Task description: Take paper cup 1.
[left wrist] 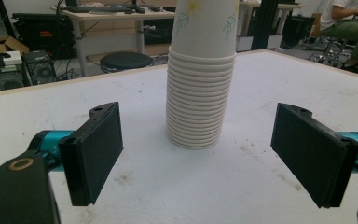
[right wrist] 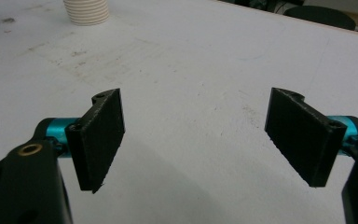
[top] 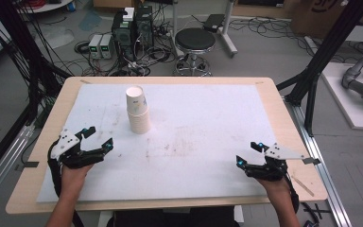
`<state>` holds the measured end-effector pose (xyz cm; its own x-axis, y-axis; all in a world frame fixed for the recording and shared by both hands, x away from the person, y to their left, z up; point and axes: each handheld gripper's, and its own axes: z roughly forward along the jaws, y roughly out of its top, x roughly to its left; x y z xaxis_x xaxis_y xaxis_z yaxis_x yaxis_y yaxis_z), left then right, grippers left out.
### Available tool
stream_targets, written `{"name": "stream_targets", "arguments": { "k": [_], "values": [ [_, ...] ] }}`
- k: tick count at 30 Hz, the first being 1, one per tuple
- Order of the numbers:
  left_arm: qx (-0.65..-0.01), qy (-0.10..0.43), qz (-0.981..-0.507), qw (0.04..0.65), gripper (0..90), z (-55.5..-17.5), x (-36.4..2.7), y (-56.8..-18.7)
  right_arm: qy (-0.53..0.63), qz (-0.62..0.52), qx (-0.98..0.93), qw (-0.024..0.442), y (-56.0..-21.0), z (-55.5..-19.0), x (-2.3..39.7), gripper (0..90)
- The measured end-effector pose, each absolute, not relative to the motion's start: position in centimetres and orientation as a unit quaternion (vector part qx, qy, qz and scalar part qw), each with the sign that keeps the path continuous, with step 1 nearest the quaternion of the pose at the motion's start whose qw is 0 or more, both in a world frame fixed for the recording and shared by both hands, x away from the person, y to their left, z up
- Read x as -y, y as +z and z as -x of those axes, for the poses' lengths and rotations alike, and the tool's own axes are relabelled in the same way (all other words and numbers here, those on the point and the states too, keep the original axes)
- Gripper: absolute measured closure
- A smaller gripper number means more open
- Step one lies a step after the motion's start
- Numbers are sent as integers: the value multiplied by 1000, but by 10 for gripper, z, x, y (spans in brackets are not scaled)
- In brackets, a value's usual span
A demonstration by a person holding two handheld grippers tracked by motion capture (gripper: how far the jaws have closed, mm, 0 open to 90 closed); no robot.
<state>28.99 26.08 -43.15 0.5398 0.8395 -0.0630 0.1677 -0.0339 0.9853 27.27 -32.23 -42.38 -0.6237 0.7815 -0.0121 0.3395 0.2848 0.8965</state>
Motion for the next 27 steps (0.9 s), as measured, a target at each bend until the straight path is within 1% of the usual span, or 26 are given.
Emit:
{"name": "stream_targets", "arguments": {
  "k": [15, 27],
  "values": [
    [-378, 282, -664, 580, 164, -295, -256, -433, 478, -373, -761, 230, -424, -270, 328, 203],
    [-373, 282, -668, 579, 164, -289, -255, -430, 476, -366, -764, 236, -421, -266, 323, 203]
  ]
}}
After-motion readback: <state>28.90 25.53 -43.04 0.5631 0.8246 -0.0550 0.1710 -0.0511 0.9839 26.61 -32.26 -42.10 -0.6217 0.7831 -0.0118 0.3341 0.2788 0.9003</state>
